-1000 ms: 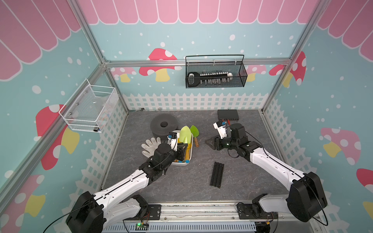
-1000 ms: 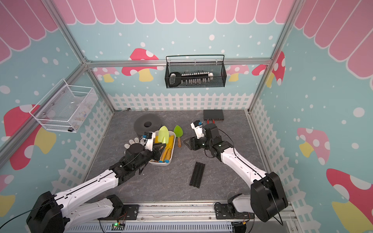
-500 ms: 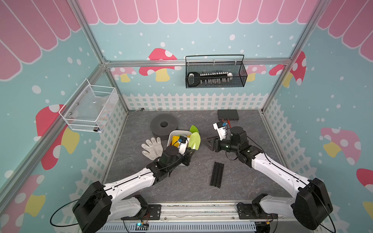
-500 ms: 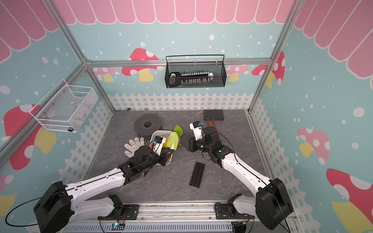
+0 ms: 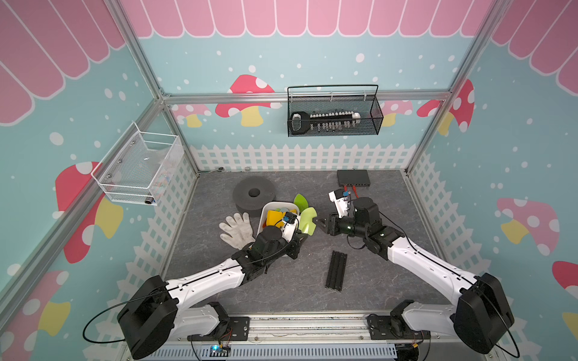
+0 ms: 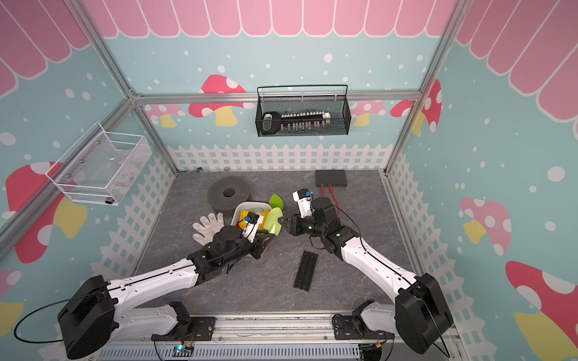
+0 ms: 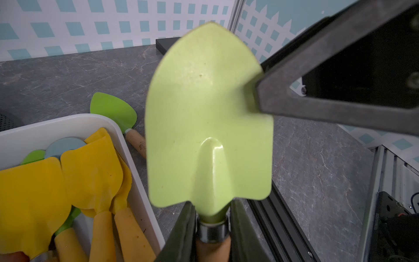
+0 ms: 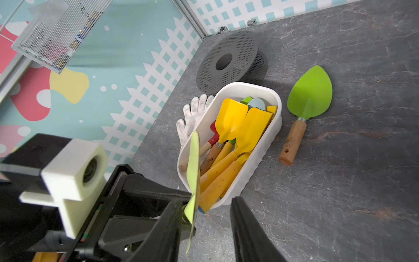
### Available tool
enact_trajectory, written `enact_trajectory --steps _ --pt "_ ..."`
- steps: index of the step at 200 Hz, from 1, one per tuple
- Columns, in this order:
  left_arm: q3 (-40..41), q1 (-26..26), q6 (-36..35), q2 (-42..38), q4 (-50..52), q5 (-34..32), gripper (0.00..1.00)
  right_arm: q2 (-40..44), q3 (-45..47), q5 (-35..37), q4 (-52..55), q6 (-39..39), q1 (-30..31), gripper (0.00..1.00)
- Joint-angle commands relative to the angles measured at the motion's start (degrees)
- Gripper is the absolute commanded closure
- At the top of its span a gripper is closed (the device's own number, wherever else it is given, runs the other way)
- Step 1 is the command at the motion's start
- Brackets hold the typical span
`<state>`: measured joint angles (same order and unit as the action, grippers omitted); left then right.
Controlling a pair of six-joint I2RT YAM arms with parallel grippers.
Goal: Take the shovel out of the storage box
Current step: Place the shovel at the center of the board.
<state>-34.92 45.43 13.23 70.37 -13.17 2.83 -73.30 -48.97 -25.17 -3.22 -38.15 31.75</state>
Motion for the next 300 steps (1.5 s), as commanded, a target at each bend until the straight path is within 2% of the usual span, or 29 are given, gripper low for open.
enact_trajectory --steps 1,46,90,114,142,171,241,279,300 --pt "-2.1 0.6 -1.4 0.5 -1.5 1.4 1.0 -1.3 -0.5 0.8 0.0 -0.6 0.7 0.63" --pt "-2.8 1.0 -1.1 1.5 -1.0 1.5 0.97 -1.3 -0.8 2.8 0.8 0.5 1.4 0.78" --pt "-3.2 1.0 -0.8 2.2 -0.6 2.3 0.93 -0.7 -1.4 4.3 2.6 2.4 1.5 1.0" --pt "-3.3 1.0 -0.8 2.9 -0.6 3.2 0.81 -0.6 -2.1 4.4 3.7 4.3 1.5 1.0" --pt "-2.8 1.0 -0.7 3.2 -1.5 4.6 0.51 0.1 -3.1 4.3 5.4 7.6 1.3 1.0" --pt "-3.0 -0.3 -0.9 3.3 -1.1 8.5 0.39 0.8 -4.3 2.5 7.3 11.0 0.2 1.0" --pt "-3.2 -8.7 4.4 8.7 -6.5 30.7 0.34 0.0 -8.5 -11.0 15.1 21.5 -5.7 1.0" --pt "-2.8 -10.2 4.5 10.3 -8.1 34.2 0.33 0.8 -9.3 -13.2 17.7 21.7 -8.4 1.0" --pt "-2.6 -11.2 6.0 11.8 -11.2 38.9 0.33 2.1 -9.0 -13.6 17.6 21.8 -9.3 1.0"
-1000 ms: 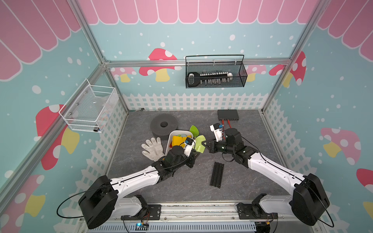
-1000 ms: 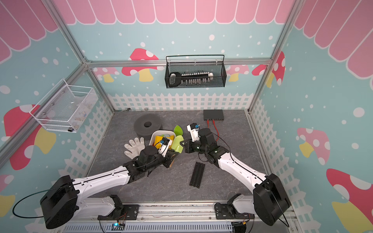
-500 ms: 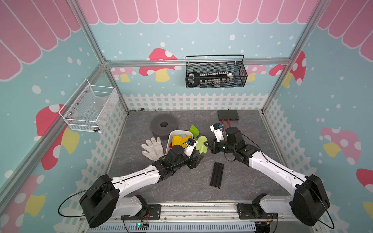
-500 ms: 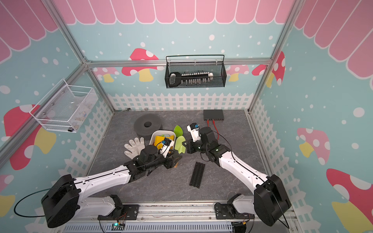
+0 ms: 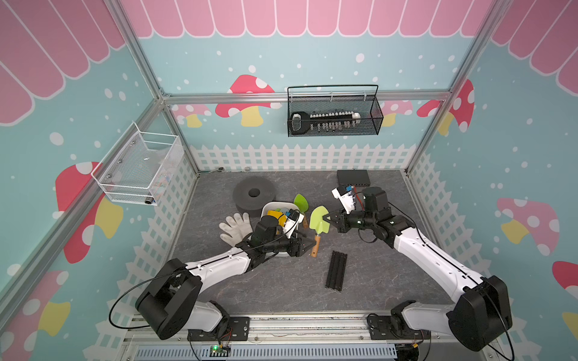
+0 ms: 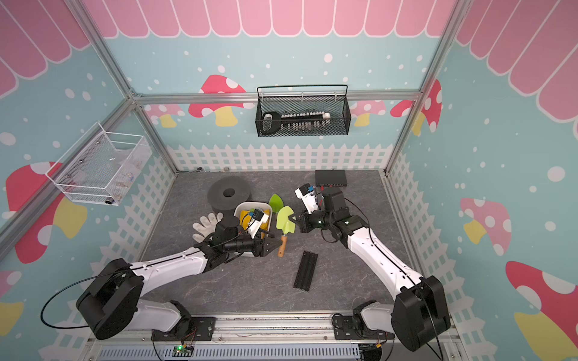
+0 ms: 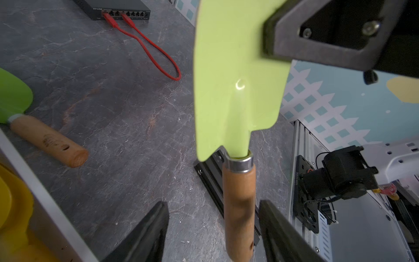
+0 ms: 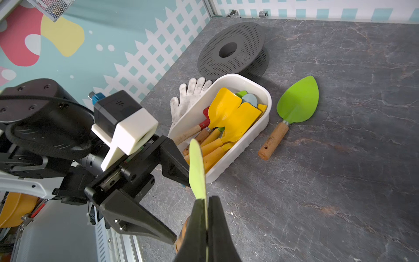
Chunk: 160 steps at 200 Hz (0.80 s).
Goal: Take the shovel out of the storage box
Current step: Place the shovel at the center of the board.
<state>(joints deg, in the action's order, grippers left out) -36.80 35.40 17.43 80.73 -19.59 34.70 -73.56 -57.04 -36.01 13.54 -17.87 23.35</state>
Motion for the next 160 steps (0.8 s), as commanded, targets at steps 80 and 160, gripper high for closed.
enact_trajectory --steps 80,160 --pt "-2.4 -1.2 5.5 7.2 -10.3 15.4 0.4 3.1 2.3 -7.3 -7.9 -6.2 -3.2 1.0" --pt "-3.3 -0.9 5.2 7.9 -9.4 17.1 0.6 3.3 3.9 -7.7 -11.1 -7.5 -4.0 1.0"
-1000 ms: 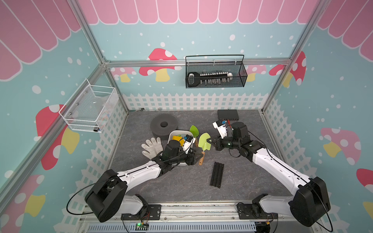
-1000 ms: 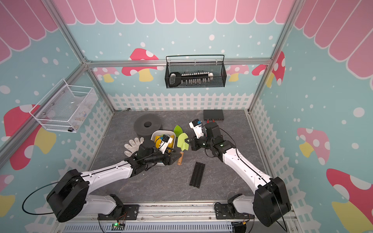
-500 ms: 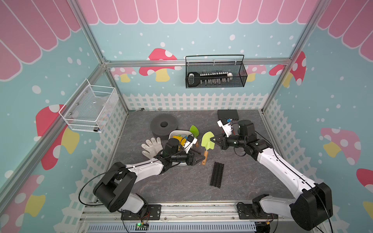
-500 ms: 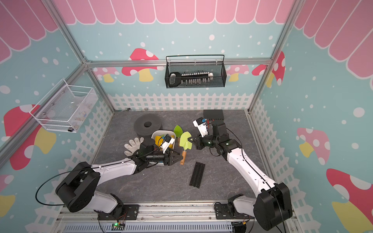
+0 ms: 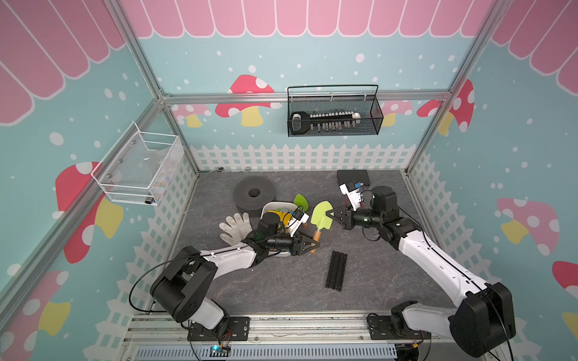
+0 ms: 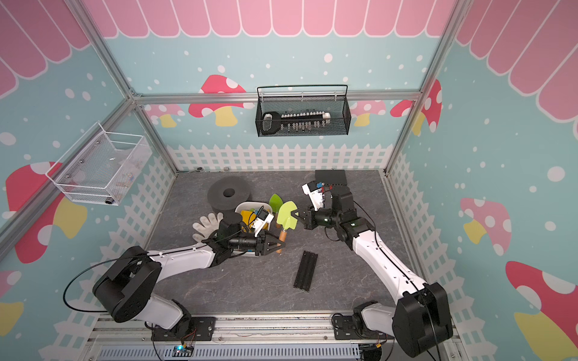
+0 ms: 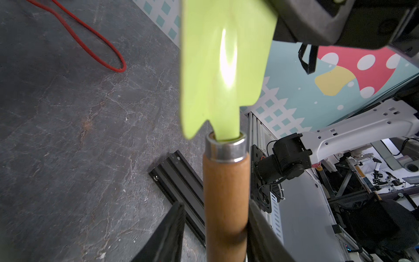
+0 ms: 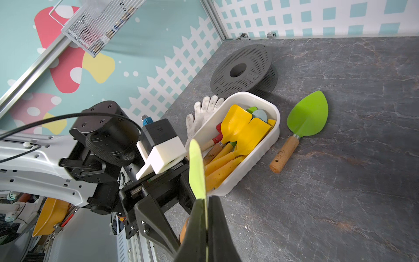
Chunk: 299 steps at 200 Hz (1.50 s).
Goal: Take the shovel out of the storage box
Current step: Place the shovel at the center of the board.
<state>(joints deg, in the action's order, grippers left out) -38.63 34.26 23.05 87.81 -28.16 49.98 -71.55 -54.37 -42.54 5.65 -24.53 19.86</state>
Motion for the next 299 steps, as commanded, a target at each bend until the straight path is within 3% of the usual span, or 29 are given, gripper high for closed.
enact_trajectory --steps 1,28,45,60,74,92,143,198,243,299 --pt "-1.4 0.2 -0.4 0.8 -0.8 1.9 0.6 1.2 1.2 -1.1 -3.2 -0.8 -0.5 1.0" --pt "-1.6 0.2 0.3 1.1 -1.4 2.0 0.76 1.6 1.5 -1.3 -3.7 -0.7 -0.7 0.99" --pt "-1.4 0.2 0.5 0.9 -1.8 1.2 0.84 1.4 1.5 -1.4 -3.6 -0.5 -0.7 0.73" --pt "-1.1 0.2 0.7 0.3 -1.9 -0.4 0.89 1.5 1.7 -0.3 -3.0 -0.3 -0.7 0.57" --pt "-0.7 0.2 0.8 -0.7 -1.4 -2.6 0.93 2.2 1.9 1.7 -2.1 0.1 -0.7 0.47" --pt "0.1 0.4 0.7 -2.0 -1.4 -5.3 0.94 3.1 1.8 4.4 -0.2 0.5 -0.7 0.42" --pt "2.2 1.1 -1.1 -7.5 2.8 -19.1 0.98 6.3 0.9 15.9 7.5 -2.4 0.4 0.4" --pt "4.2 2.0 -1.0 -12.6 5.3 -30.3 0.98 9.6 -6.3 38.3 19.4 -1.9 15.5 0.42" --pt "5.5 2.0 -0.3 -15.0 5.5 -32.9 0.99 7.8 -9.1 48.1 21.0 -4.5 25.0 0.42" --pt "6.2 2.0 -0.5 -16.0 5.1 -32.7 1.0 0.3 -13.7 53.4 20.3 -5.6 31.7 0.42"
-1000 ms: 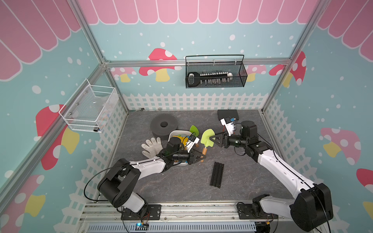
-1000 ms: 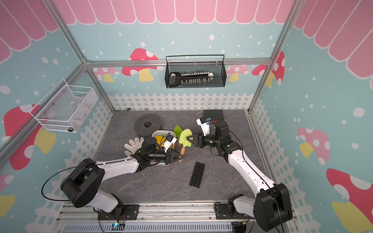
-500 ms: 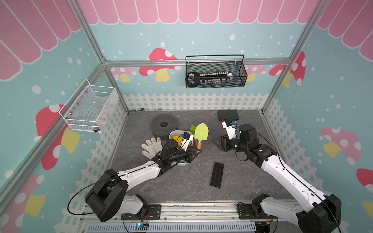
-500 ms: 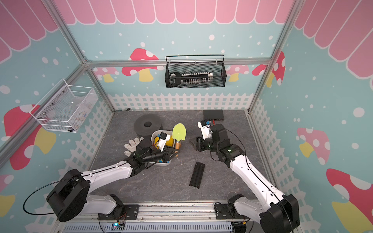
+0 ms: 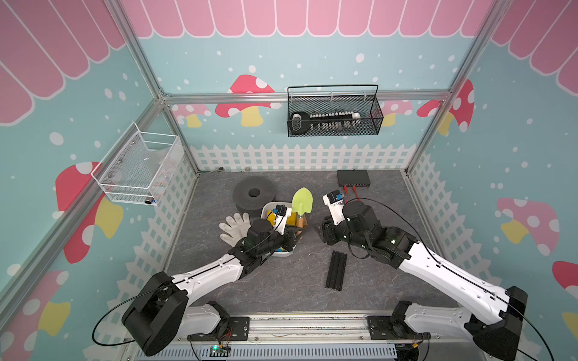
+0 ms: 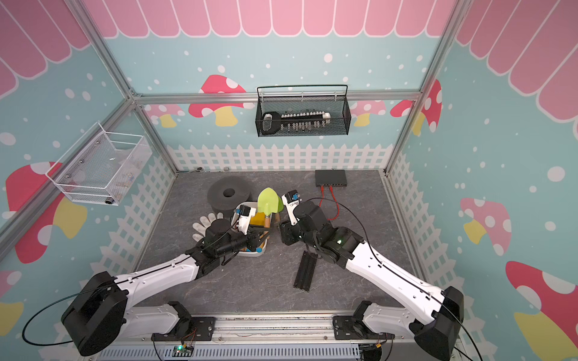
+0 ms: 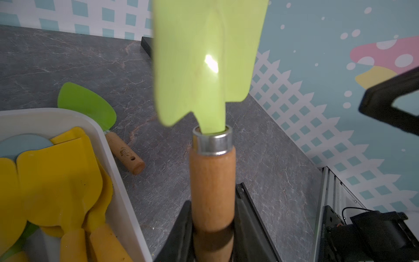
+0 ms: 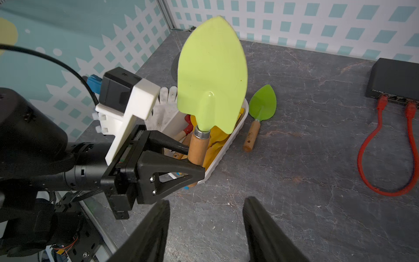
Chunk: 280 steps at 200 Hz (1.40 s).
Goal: Take the shovel out of the storage box
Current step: Place the shovel at the center of the board.
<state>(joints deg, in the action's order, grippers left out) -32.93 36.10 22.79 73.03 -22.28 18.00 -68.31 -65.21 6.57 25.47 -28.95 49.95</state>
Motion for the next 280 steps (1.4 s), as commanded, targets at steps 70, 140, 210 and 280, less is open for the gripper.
enact_trajectory --steps 70,140,210,280 --pt "0.6 0.2 -0.7 -2.0 -1.0 0.4 1.0 -12.2 -7.7 4.1 -1.8 -3.2 2.3 0.46" --pt "0.9 0.2 -0.9 -2.1 -2.1 2.2 1.0 -16.8 -9.2 6.2 -4.0 -4.1 2.2 0.54" --pt "1.0 0.3 -0.6 -1.9 -2.8 2.6 0.99 -21.1 -9.8 6.2 -5.2 -5.2 2.2 0.68" --pt "1.1 0.3 -0.1 -1.5 -2.8 1.7 0.72 -21.2 -9.1 6.7 -5.2 -4.5 2.0 0.84"
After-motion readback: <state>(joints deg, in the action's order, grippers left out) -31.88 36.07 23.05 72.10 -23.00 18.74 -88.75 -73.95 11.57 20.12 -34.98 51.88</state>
